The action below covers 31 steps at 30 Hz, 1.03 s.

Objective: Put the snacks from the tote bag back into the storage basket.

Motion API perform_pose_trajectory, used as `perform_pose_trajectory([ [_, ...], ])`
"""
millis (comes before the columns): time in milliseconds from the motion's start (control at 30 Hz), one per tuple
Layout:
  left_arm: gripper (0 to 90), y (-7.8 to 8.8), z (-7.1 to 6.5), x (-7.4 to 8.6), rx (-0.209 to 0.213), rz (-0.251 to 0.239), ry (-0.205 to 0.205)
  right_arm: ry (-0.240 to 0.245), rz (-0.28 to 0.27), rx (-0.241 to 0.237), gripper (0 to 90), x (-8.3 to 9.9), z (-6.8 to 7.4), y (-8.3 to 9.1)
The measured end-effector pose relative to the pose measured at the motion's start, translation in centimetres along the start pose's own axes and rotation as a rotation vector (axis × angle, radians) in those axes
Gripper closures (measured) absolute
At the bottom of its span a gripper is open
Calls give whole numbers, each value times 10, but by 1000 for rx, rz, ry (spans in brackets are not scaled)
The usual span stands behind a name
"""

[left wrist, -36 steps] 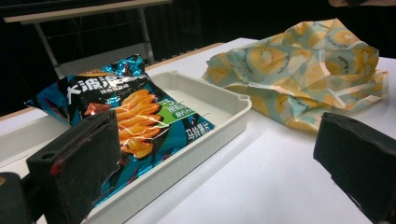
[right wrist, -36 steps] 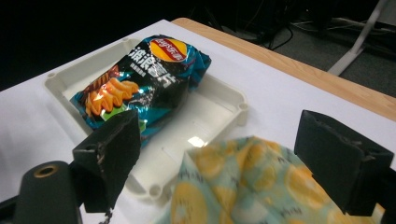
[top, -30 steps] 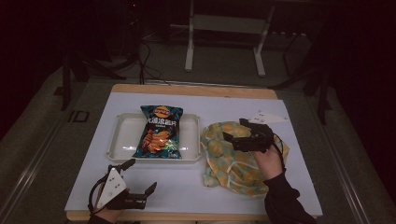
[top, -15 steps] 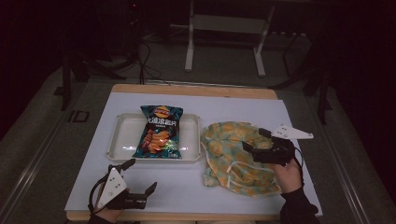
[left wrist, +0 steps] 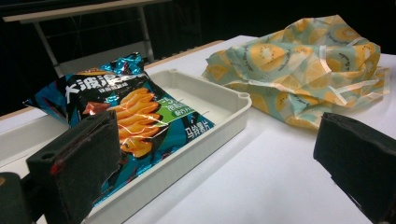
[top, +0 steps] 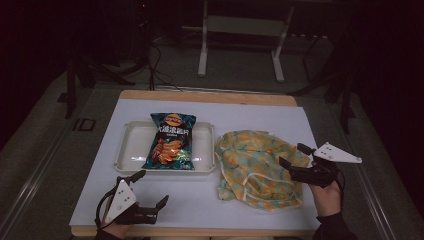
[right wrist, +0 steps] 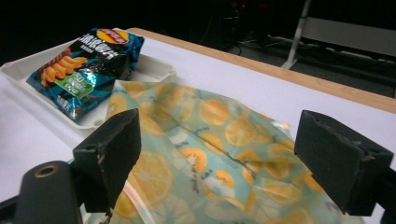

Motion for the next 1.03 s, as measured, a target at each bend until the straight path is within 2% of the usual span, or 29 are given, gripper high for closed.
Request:
perform_pose_trajectory([
  [200,12,0,0,0,3,-1,-1,-14,-2,34,146,8,-14,5],
  [400,11,1,-1,-1,5,-7,3,-42,-8,111,146,19,-35,10],
  [533,11,1,-1,-1,7,-5,1,-64,5,142,146,27,-44,13],
  [733,11,1,0,-1,5,-4,2,-74,-4,188,146,32,-56,16],
  [1033,11,1,0,0,3,-2,1,-102,-17,208,146,30,-64,22],
])
Point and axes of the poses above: each handheld gripper's, and its own axes: y roughly backward along the jaws, x roughly out of its underside, z roughly to its left, the point moved 8 cm from there along -y, roughly forward along the jaws, and after that the axes turned 12 degrees about x, right-handed, at the moved point
